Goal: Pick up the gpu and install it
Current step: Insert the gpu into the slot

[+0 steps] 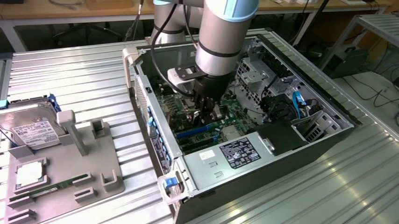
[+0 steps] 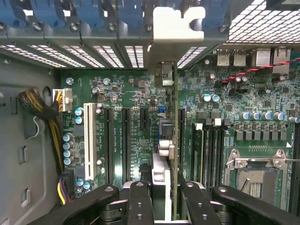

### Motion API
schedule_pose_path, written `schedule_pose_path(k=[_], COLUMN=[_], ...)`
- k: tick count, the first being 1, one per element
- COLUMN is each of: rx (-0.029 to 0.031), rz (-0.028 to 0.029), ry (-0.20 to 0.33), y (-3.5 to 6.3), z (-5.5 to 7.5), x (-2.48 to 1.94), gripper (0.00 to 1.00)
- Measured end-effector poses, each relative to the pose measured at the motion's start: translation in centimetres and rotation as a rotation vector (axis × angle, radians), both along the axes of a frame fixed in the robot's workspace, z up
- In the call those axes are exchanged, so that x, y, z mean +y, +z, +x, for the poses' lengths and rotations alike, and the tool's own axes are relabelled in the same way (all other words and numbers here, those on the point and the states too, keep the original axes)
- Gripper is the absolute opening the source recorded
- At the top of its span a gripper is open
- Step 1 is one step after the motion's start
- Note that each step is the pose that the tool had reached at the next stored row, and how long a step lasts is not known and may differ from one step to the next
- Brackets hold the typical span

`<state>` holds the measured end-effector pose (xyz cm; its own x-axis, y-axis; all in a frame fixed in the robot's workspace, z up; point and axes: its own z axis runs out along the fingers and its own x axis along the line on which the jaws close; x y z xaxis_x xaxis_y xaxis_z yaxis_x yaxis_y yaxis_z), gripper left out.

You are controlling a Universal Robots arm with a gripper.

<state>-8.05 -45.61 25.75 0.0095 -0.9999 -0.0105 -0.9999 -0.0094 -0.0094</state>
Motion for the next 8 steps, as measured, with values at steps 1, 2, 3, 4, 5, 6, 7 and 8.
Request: schedule_pose_path(k=[1, 2, 3, 4, 5, 6, 7, 8], rx=[0.0002, 0.0003, 0.0003, 0.0003, 0.0003, 0.0006, 0.0010, 0.0013], rz=[-0.0001, -0.0001, -0.0001, -0.0001, 0.0000, -0.0001, 0.0000, -0.0001], ry=[0.000, -0.001, -0.001, -0.002, -0.003, -0.004, -0.005, -0.005], y=[-0.09, -0.19, -0.28, -0.38, -0.51, -0.66, -0.78, -0.82], z=[-0.02, -0.07, -0.13, -0.18, -0.26, -0.31, -0.32, -0.32], x=[0.01, 0.03, 0.06, 0.10, 0.15, 0.18, 0.18, 0.18], gripper=[0.28, 0.28, 0.28, 0.28, 0.28, 0.28, 0.28, 0.28])
